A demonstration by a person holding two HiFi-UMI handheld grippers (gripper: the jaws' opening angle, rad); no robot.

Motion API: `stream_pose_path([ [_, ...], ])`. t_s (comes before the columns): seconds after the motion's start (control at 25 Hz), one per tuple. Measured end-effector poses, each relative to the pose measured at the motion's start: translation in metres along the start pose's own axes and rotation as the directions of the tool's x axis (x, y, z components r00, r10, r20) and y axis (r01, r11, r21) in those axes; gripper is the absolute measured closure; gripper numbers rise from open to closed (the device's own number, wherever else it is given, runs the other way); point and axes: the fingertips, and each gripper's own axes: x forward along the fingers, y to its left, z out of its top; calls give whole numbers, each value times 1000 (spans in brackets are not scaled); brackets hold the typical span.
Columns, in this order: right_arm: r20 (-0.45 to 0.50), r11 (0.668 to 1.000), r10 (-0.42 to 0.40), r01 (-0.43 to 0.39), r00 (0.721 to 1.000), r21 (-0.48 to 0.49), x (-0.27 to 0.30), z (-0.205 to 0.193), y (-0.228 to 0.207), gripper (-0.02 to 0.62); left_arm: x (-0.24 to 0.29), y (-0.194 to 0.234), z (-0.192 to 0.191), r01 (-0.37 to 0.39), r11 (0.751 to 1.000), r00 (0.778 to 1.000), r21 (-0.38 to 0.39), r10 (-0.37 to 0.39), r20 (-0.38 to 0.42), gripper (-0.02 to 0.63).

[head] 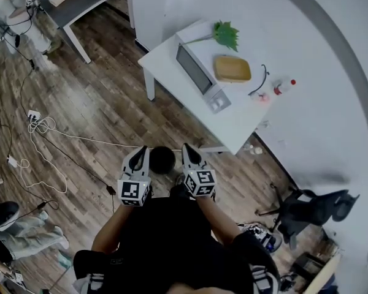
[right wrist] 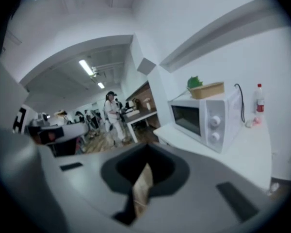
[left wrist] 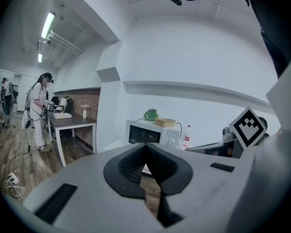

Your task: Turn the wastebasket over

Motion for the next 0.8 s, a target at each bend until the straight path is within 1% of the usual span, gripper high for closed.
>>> stream_pose_path([
  [0.12, 47, 1000, 0, 0, 999, -1, -21, 15, 8, 563, -11, -10, 20, -3, 999, 999, 33, 1, 33, 572],
  [0.2, 61, 1000, 3, -3, 998, 4, -33, 19, 13, 563, -16, -16, 30, 2, 999, 999, 43, -4, 50, 572],
  [0.32, 66, 1000, 11, -10, 998, -15, -44, 18, 21, 563, -21, -20, 24, -6, 1000, 999, 14, 6, 50, 571],
  [0.44, 60, 999, 23, -22, 998, -27, -48, 13, 27, 563, -20, -20, 23, -3, 1000, 999, 22, 2, 44, 571],
  [0.6, 52, 999, 43, -41, 998, -30, -49, 10, 33, 563, -17, -20, 17, 1, 1000, 1000, 5, -1, 29, 571],
  [0.72, 49, 998, 50, -48, 998, -40, -47, 11, 37, 563, -13, -24, 32, 33, 999, 998, 32, -35, 54, 571],
  [0.8, 50, 998, 50, -48, 997, -42, -47, 11, 36, 563, -12, -25, 35, 39, 998, 998, 41, -41, 56, 571],
])
